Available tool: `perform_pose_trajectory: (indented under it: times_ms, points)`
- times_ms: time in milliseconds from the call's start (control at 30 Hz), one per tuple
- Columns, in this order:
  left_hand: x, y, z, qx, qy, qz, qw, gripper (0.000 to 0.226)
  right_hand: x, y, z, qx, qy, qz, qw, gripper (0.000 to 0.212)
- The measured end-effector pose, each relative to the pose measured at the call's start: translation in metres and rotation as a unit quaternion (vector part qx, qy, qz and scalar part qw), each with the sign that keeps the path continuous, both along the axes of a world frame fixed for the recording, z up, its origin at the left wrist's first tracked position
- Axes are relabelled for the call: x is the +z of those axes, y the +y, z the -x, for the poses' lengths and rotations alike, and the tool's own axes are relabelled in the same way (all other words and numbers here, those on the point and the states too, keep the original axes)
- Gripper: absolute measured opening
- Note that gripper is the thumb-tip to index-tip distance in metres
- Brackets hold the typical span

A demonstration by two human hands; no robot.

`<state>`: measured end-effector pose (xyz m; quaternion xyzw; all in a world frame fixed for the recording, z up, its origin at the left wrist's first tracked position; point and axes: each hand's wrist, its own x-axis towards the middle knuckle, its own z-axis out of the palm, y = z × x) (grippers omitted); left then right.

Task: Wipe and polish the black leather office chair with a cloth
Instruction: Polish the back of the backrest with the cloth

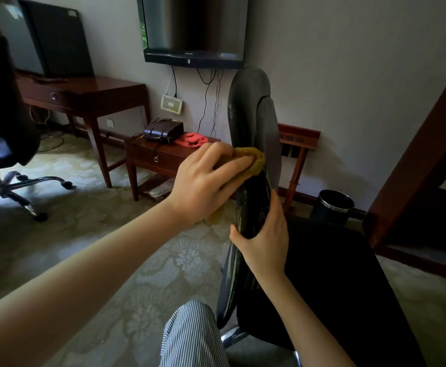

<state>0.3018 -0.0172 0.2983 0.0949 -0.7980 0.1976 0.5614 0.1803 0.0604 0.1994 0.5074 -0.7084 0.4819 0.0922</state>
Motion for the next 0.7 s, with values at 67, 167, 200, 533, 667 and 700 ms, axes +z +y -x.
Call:
perform_pose_trajectory:
  times_ms: [67, 167, 200, 533, 667, 700]
  points:
    - [-0.018, 0.001, 0.002, -0.013, -0.012, -0.013, 1.000, 0.022, 0.000, -0.002, 0.001, 0.005, -0.001, 0.002, 1.000, 0.102]
    - [-0.059, 0.007, 0.000, -0.024, -0.087, -0.019, 0.996, 0.017, -0.002, -0.002, 0.001, 0.010, -0.002, 0.020, 1.000, 0.099]
    - [-0.072, 0.009, -0.002, -0.027, -0.120, -0.023, 0.992, 0.017, -0.003, -0.001, 0.000, 0.011, -0.005, 0.025, 1.000, 0.096]
    - [-0.008, 0.006, -0.008, 0.024, -0.046, 0.005, 0.999, 0.016, -0.006, -0.004, 0.001, -0.010, 0.022, 0.028, 0.999, 0.099]
    - [0.000, 0.005, 0.002, 0.000, 0.024, -0.028, 0.999, 0.016, -0.006, -0.004, 0.001, -0.011, 0.023, 0.023, 0.999, 0.099]
    - [-0.008, 0.006, 0.004, -0.010, 0.023, -0.037, 0.999, 0.017, -0.007, -0.004, 0.001, -0.008, 0.018, 0.021, 1.000, 0.098]
